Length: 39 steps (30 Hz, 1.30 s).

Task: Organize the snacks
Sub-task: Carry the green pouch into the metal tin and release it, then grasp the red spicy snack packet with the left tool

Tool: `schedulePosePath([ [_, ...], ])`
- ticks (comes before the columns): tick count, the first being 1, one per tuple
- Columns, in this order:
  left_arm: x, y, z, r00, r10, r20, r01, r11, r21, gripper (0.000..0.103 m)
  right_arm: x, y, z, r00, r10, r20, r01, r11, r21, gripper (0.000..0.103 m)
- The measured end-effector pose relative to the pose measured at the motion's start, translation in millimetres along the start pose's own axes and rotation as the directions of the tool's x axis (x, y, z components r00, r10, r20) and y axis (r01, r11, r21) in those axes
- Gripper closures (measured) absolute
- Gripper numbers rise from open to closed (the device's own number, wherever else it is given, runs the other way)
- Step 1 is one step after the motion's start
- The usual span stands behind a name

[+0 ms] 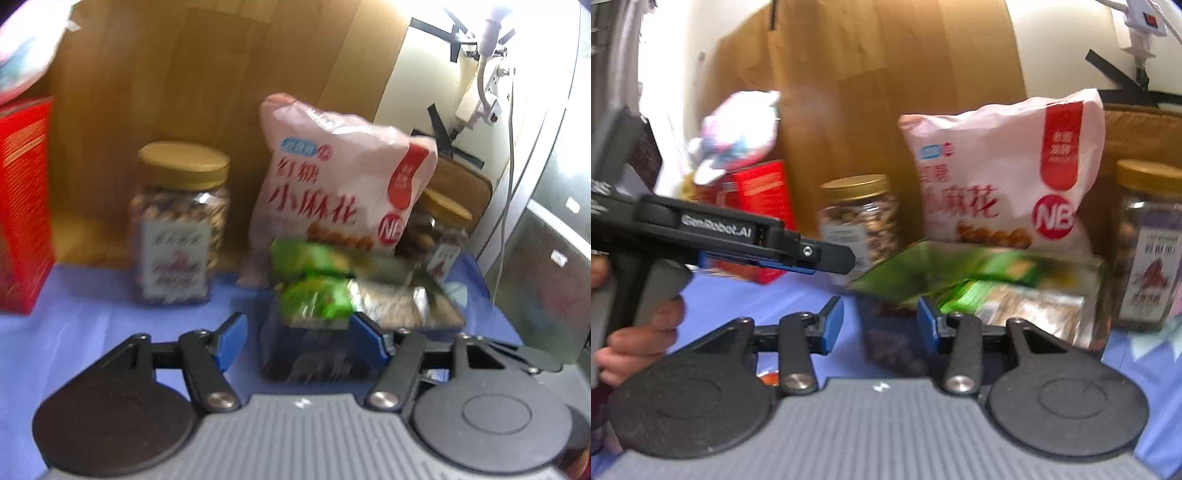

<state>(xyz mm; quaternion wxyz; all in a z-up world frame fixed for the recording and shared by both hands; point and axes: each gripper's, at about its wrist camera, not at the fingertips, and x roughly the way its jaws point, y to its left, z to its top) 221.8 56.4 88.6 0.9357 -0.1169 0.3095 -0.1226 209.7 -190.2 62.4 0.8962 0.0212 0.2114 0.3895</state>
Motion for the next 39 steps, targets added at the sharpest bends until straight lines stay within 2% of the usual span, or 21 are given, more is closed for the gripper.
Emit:
schedulePosePath([
  [1,-2.9,4.8,-6.6,1.000,0.014,-0.008,-0.014,1.000,0.001,0.021,-2.4,4.2,-6.2,0.999,0.025,-0.027,-0.025,1.000,0.013,0.056],
  [4,-3.8,26.3,-27.7,0.996,0.058,-0.071,-0.060,0.998,-0.028,0.024,-4.4,17.0,-26.5,0.983,0.132,-0.127,-0.122,0.989,0.086,0.056],
  [6,0.3,41.8,-38.5,0.990,0.023,-0.136,-0.035,0.995,-0.089,0.024,-6.8,25.5,-40.6,0.963,0.195,-0.188,-0.168,0.974,0.150,0.056],
  [9,6.5,57.4,-51.7,0.979,-0.046,-0.199,0.014,0.987,-0.158,0.024,-11.1,32.9,-57.9,0.948,0.207,-0.240,-0.158,0.965,0.208,0.056],
  [11,2.8,55.9,-57.1,0.981,-0.068,-0.182,0.037,0.985,-0.169,0.025,-12.5,33.5,-66.4,0.950,0.177,-0.256,-0.121,0.968,0.221,0.056],
  [13,0.3,50.8,-61.9,0.969,-0.134,-0.206,0.091,0.975,-0.202,0.052,-15.2,30.0,-69.7,0.956,0.183,-0.229,-0.121,0.958,0.258,0.056],
  [14,-0.9,48.1,-65.9,0.964,-0.157,-0.212,0.110,0.970,-0.217,0.056,-15.1,27.9,-69.5,0.957,0.184,-0.224,-0.119,0.954,0.276,0.056],
  [16,-5.9,38.3,-76.9,0.963,-0.160,-0.218,0.115,0.972,-0.204,0.081,-15.7,26.6,-71.7,0.959,0.188,-0.212,-0.118,0.946,0.302,0.056],
  [17,-9.7,34.0,-83.0,0.964,-0.152,-0.217,0.109,0.974,-0.198,0.084,-16.8,25.5,-72.6,0.960,0.188,-0.206,-0.117,0.942,0.316,0.056],
  [24,-42.0,31.5,-119.6,0.959,-0.206,-0.194,0.145,0.946,-0.289,0.091,-34.1,32.4,-81.3,0.960,0.183,-0.211,-0.106,0.938,0.330,0.059],
  [25,-49.9,30.8,-125.3,0.960,-0.204,-0.191,0.143,0.946,-0.291,0.091,-36.9,35.1,-83.7,0.959,0.183,-0.217,-0.106,0.940,0.325,0.067],
  [27,-62.7,31.5,-133.2,0.960,-0.211,-0.184,0.149,0.942,-0.302,0.091,-45.8,40.3,-87.7,0.955,0.196,-0.222,-0.118,0.940,0.320,0.073],
  [33,-93.6,30.8,-155.8,0.960,-0.209,-0.186,0.143,0.938,-0.315,0.091,-67.0,56.6,-100.6,0.939,0.254,-0.233,-0.166,0.926,0.340,0.072],
  [36,-104.4,28.2,-161.8,0.963,-0.195,-0.186,0.135,0.945,-0.297,0.091,-74.8,57.1,-103.3,0.949,0.222,-0.223,-0.140,0.932,0.336,0.072],
  [39,-105.6,29.3,-160.6,0.961,-0.193,-0.196,0.131,0.947,-0.292,0.090,-69.8,50.2,-101.2,0.950,0.225,-0.216,-0.131,0.916,0.379,0.071],
])
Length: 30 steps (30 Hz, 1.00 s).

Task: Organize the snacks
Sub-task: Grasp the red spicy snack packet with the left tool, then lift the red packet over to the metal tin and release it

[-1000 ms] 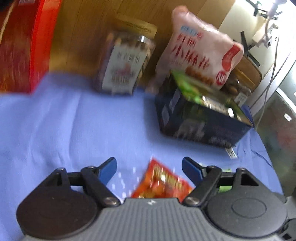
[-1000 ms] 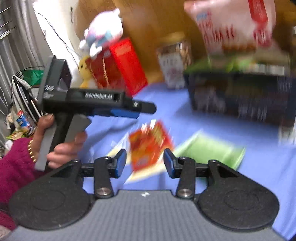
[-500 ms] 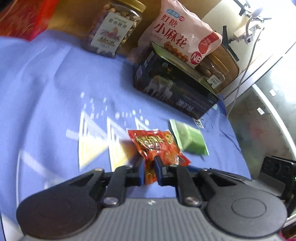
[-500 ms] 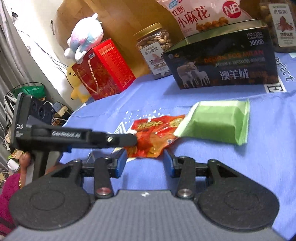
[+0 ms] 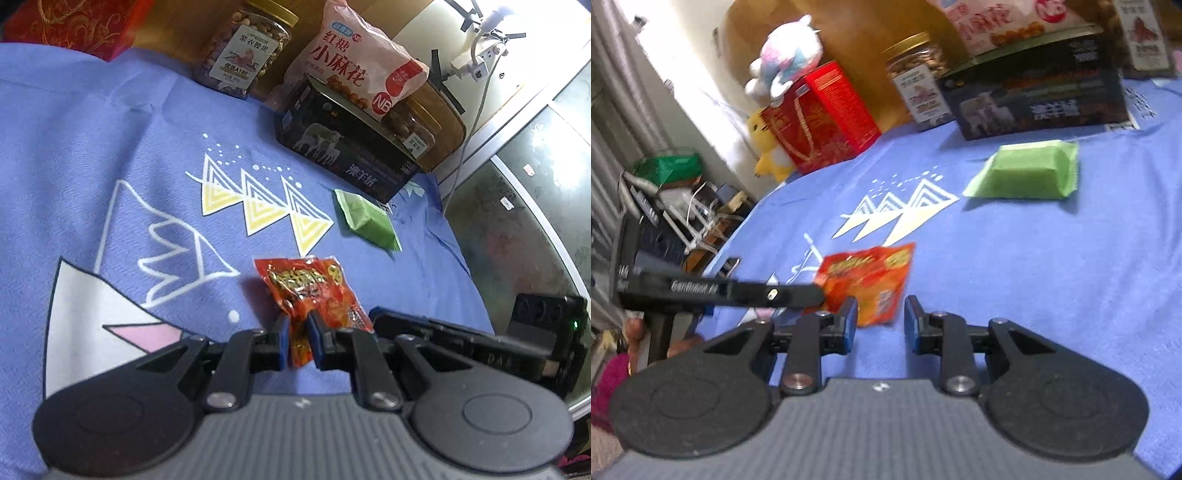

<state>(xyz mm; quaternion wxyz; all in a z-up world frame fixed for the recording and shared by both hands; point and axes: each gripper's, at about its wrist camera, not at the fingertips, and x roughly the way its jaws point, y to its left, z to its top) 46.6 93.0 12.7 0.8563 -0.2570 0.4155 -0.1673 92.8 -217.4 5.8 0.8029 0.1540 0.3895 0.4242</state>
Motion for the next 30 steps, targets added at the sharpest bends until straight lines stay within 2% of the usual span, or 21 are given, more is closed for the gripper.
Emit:
schedulePosePath([
  [4,2.2,0.5,4.1,1.000,0.009,0.005,-0.009,1.000,-0.003,0.088,13.6,4.0,2.6,1.000,0.011,-0.006,-0.010,1.000,0.017,0.071],
  [7,-0.3,1.4,1.4,1.000,0.011,0.017,-0.011,1.000,-0.008,0.088,18.1,4.3,-2.1,0.998,0.056,-0.034,-0.054,0.997,0.060,0.076],
  [10,-7.6,3.0,-5.1,1.000,0.013,0.024,-0.013,1.000,-0.010,0.088,15.0,11.9,-9.3,0.996,0.069,-0.056,-0.067,0.997,0.034,0.085],
  [11,-10.1,4.3,-7.4,1.000,0.003,0.022,-0.002,1.000,-0.016,0.089,15.5,13.1,-11.8,0.993,0.096,-0.074,-0.093,0.995,0.043,0.096],
  [12,-11.2,5.2,-10.1,1.000,-0.014,0.014,0.014,1.000,-0.023,0.091,17.7,15.3,-14.4,0.987,0.133,-0.094,-0.128,0.990,0.054,0.100],
  [13,-11.9,5.0,-13.7,1.000,-0.022,0.009,0.022,0.999,-0.026,0.091,19.0,20.3,-17.7,0.983,0.152,-0.102,-0.148,0.988,0.049,0.101],
  [16,-16.0,-0.3,-23.1,1.000,-0.012,0.023,0.012,1.000,-0.004,0.091,20.3,45.0,-21.2,0.990,0.099,-0.096,-0.107,0.991,-0.080,0.101],
  [18,-18.5,1.8,-24.9,1.000,-0.011,0.028,0.012,1.000,-0.014,0.091,19.9,49.0,-19.4,0.989,0.099,-0.106,-0.109,0.990,-0.095,0.101],
  [20,-20.9,7.8,-24.2,0.999,-0.020,0.029,0.021,0.999,-0.036,0.091,15.1,46.4,-17.0,0.989,0.102,-0.109,-0.113,0.989,-0.095,0.095],
  [22,-23.1,12.3,-23.2,0.999,-0.023,0.033,0.025,0.998,-0.052,0.091,2.8,40.8,-12.8,0.989,0.123,-0.077,-0.130,0.987,-0.094,0.095],
  [26,-24.1,12.4,-24.2,0.999,-0.017,0.037,0.018,0.999,-0.030,0.092,-12.0,23.6,-5.0,0.998,0.055,0.016,-0.054,0.998,-0.036,0.091],
  [30,-24.8,12.8,-25.7,0.999,-0.018,0.044,0.018,1.000,-0.002,0.090,-2.4,9.4,-4.5,1.000,0.020,-0.016,-0.019,0.999,0.042,0.088],
])
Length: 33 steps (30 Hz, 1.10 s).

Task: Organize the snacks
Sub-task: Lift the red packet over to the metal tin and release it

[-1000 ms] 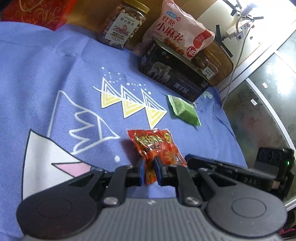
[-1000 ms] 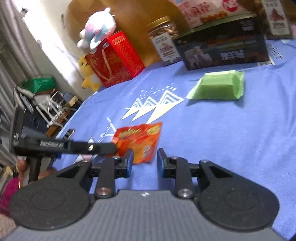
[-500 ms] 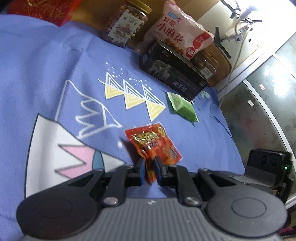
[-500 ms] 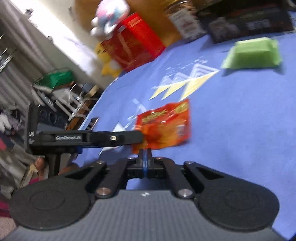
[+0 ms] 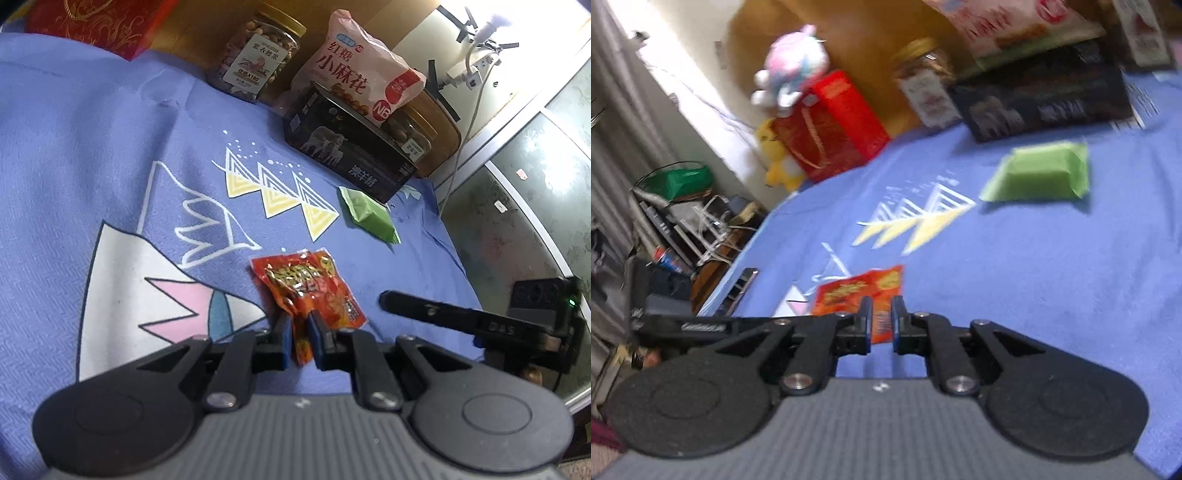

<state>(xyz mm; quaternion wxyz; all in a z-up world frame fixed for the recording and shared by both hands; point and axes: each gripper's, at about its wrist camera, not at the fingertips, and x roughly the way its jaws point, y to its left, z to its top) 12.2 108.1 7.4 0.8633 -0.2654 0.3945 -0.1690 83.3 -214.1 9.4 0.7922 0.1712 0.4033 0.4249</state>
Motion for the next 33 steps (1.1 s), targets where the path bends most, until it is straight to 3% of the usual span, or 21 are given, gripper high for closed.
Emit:
schedulePosePath([
  [2,-1.2,3.0,-0.5,1.000,-0.007,0.004,0.007,1.000,0.003,0.090,15.0,-2.4,-2.9,0.999,0.009,-0.054,-0.007,1.000,0.022,0.089],
  [9,-9.4,19.0,-2.7,0.999,-0.048,0.017,0.048,0.998,-0.035,0.090,34.1,-11.3,0.0,0.994,0.102,-0.045,-0.094,0.985,0.148,0.090],
  [13,-12.3,16.1,-5.7,0.999,-0.037,0.030,0.037,0.999,-0.001,0.091,29.5,1.3,-0.4,0.997,0.067,-0.043,-0.063,0.995,0.076,0.092],
  [16,-12.4,17.9,-4.3,0.999,-0.039,0.025,0.039,0.999,-0.007,0.091,27.6,12.6,5.5,1.000,-0.016,-0.012,0.015,0.999,-0.039,0.091],
  [18,-12.8,17.3,-4.8,0.999,-0.037,0.026,0.037,0.999,-0.004,0.091,31.0,10.6,11.6,0.999,-0.040,-0.011,0.039,0.998,-0.056,0.089],
  [27,-15.7,18.2,-8.6,0.998,-0.038,0.052,0.036,0.999,0.034,0.091,54.6,1.2,20.2,0.994,0.070,-0.084,-0.071,0.997,-0.002,0.089],
  [29,-18.7,17.6,-10.4,0.997,-0.022,0.077,0.018,0.998,0.054,0.092,51.1,-0.8,16.9,0.994,0.069,-0.087,-0.069,0.998,0.000,0.100],
  [33,-29.9,13.3,-11.8,0.988,0.028,0.150,-0.044,0.993,0.107,0.093,46.3,2.5,10.2,0.991,0.100,-0.090,-0.101,0.995,0.000,0.100],
])
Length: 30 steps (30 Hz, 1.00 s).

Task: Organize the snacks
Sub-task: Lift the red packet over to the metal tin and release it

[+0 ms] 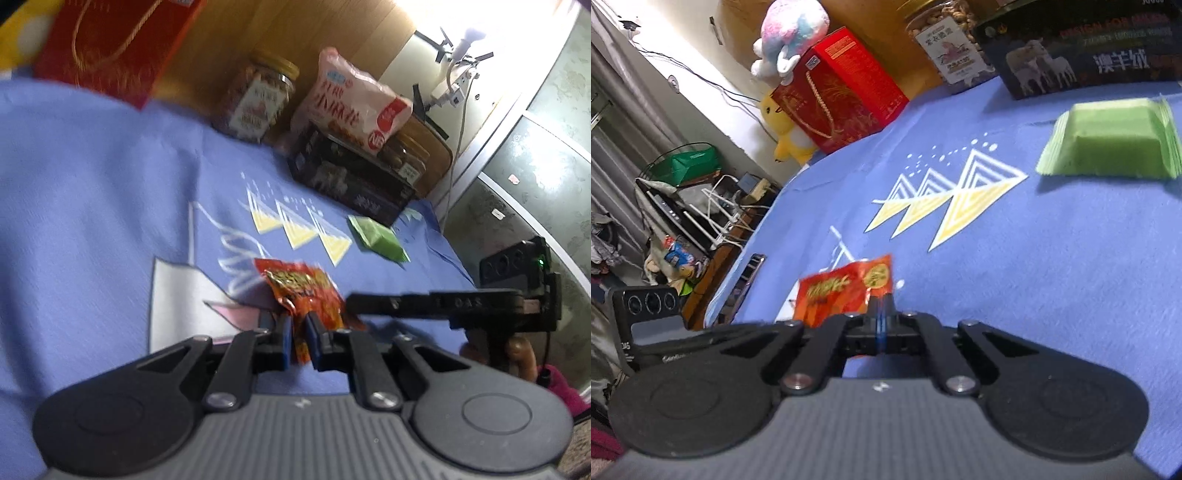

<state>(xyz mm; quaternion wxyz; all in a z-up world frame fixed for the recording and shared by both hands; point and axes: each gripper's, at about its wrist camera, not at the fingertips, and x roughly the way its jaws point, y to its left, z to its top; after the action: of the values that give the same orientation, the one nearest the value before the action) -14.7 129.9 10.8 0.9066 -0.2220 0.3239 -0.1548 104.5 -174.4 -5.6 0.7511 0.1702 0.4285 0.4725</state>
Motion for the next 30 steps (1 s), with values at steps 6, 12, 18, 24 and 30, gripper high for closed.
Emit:
schedulePosePath([
  [6,-0.9,-4.6,17.7,0.999,0.050,0.015,-0.051,0.997,0.051,0.093,2.9,7.9,7.2,1.000,0.005,0.022,-0.004,1.000,-0.023,0.100],
  [12,-2.5,3.8,23.2,0.990,0.124,0.067,-0.130,0.988,0.088,0.093,10.4,5.9,12.6,1.000,-0.013,-0.001,0.013,0.998,-0.067,0.086],
  [18,-17.3,-9.1,19.8,0.973,0.141,0.182,-0.183,0.954,0.239,0.093,21.7,25.5,29.3,0.999,-0.037,0.005,0.037,0.970,-0.242,0.047],
  [24,-21.1,-5.5,21.9,0.973,0.135,0.186,-0.182,0.945,0.270,0.093,62.9,33.0,59.0,0.995,-0.023,-0.099,-0.026,0.883,-0.468,0.013],
  [30,-16.6,-1.0,25.3,0.973,0.140,0.182,-0.186,0.946,0.266,0.093,98.5,43.8,65.9,0.976,0.019,-0.219,-0.151,0.782,-0.605,0.004],
])
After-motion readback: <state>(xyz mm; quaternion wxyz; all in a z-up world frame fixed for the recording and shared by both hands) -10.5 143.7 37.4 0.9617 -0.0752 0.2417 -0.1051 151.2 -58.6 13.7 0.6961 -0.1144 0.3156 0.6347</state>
